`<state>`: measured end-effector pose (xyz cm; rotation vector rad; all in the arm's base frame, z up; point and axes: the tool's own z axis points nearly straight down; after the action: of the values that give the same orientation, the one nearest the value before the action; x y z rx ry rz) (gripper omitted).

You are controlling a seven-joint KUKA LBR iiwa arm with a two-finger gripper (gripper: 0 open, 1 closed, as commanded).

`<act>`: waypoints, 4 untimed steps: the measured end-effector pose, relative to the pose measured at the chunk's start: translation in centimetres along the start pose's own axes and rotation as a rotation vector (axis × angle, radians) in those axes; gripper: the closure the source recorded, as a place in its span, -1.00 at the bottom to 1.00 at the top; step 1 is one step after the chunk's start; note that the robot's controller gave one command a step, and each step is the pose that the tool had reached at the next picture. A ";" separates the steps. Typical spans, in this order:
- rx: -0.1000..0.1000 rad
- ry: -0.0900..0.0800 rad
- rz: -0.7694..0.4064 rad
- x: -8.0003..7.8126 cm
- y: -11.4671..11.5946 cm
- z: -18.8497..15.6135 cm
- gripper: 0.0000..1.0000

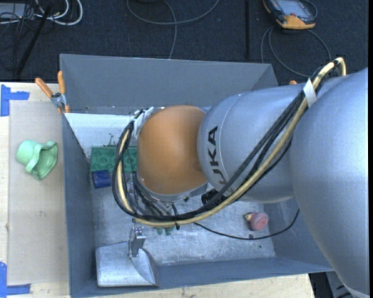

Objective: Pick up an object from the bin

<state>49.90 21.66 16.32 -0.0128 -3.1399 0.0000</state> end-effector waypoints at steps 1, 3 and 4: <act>0.004 0.005 -0.170 -1.6 -7.2 7.5 -1.00; 0.002 -0.036 -0.230 1.0 -23.0 9.0 -1.00; 0.001 -0.009 -0.168 2.5 -22.7 -7.0 -1.00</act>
Offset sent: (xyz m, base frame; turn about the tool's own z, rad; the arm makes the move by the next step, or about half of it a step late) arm 0.0159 -0.0691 -0.0720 -0.1738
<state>47.24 -1.05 23.38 0.2512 -3.1391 0.0010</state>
